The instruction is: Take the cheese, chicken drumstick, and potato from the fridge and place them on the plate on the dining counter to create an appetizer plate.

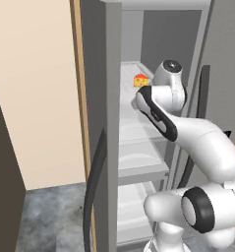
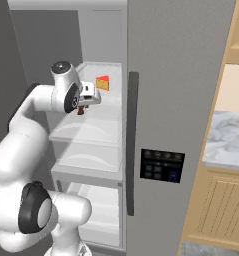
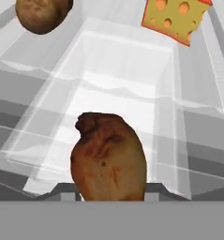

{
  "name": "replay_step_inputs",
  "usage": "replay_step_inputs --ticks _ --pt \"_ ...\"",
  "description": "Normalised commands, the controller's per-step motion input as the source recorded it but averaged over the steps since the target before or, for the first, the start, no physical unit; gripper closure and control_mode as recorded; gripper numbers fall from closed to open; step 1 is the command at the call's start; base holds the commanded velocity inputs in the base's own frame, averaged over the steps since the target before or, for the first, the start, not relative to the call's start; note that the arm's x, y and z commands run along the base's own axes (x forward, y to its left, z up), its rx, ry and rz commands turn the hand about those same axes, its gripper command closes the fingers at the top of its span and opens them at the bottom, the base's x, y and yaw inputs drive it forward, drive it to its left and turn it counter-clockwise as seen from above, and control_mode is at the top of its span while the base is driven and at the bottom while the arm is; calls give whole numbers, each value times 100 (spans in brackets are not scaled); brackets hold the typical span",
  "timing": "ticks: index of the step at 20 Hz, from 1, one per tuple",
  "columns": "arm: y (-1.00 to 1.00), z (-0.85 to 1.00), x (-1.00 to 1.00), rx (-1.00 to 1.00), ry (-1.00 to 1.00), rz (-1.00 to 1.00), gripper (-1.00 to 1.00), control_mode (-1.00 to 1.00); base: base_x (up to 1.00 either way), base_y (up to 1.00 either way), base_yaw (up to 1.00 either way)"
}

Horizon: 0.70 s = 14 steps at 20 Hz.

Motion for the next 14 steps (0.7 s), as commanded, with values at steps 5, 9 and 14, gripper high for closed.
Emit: replay_step_inputs --ticks 5,9,14 --pt "0 0 0 0 0 0 100 100 -71 0 0" --pt "0 0 0 0 0 0 100 100 -76 0 0" --pt "0 0 0 0 0 0 100 100 -85 0 0"
